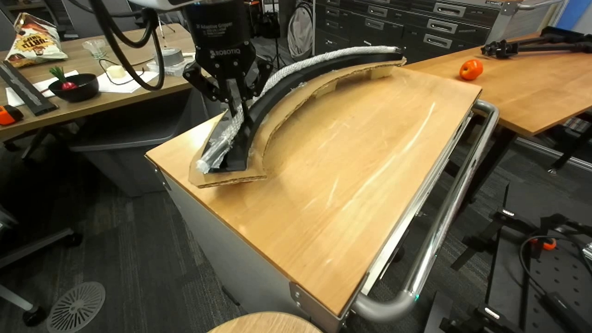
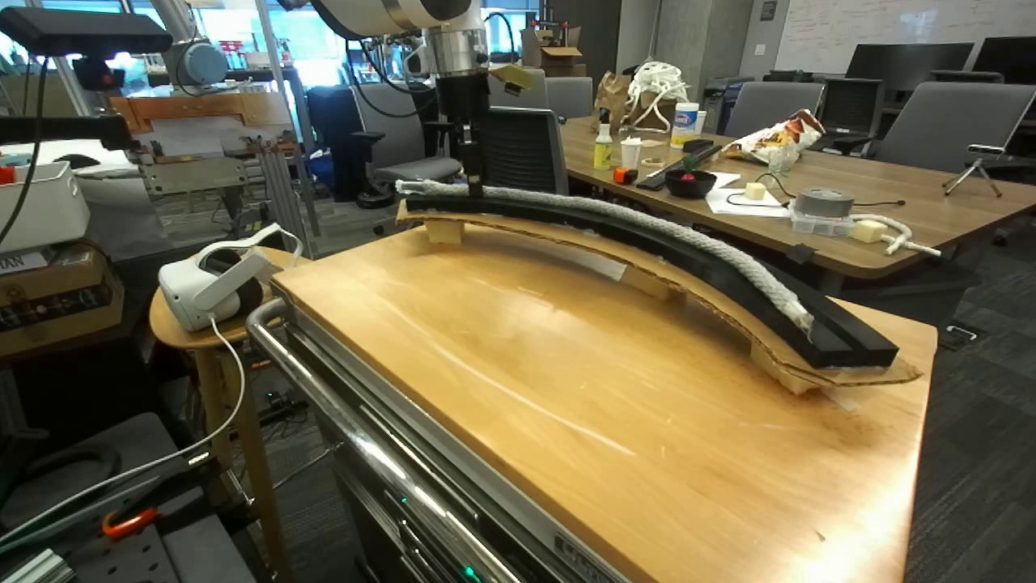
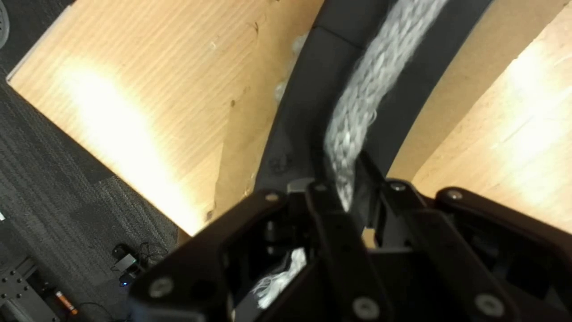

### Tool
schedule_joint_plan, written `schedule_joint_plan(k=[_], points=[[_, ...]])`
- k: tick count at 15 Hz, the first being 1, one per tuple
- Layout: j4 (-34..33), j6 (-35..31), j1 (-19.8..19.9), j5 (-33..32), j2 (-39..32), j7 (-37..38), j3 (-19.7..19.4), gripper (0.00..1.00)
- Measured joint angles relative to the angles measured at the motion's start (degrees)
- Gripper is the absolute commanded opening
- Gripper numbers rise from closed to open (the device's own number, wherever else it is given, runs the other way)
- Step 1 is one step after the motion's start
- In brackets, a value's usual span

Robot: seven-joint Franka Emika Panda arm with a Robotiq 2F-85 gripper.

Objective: Put the white rope on the skate

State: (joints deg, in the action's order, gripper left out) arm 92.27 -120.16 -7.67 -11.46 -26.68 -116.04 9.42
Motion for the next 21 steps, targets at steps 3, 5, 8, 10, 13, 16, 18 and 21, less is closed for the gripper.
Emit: schedule_joint_plan(k=[3,5,8,10,13,16,18,21], points=[[-0.3,0.0,0.3,0.0,0.2,0.3,-0.1,0.74],[-0.3,0.0,0.6,-0.1,0.8,0.6,-0.4,0.89],[0.3,0.5,0.9,-1.8,3.2,2.1,-1.5,1.00],[2.1,2.0,0.9,-5.1,6.5,4.5,-2.5,1.00],[8.0,2.7,1.2,-9.1,14.4,8.9,-4.3,1.00],[13.5,2.4,1.7,-10.0,20.6,10.6,-5.0,1.00],[14.8,1.8,1.7,-10.0,21.4,11.0,-4.9,1.00],[15.3,1.5,1.7,-10.1,21.2,11.3,-4.9,1.00]])
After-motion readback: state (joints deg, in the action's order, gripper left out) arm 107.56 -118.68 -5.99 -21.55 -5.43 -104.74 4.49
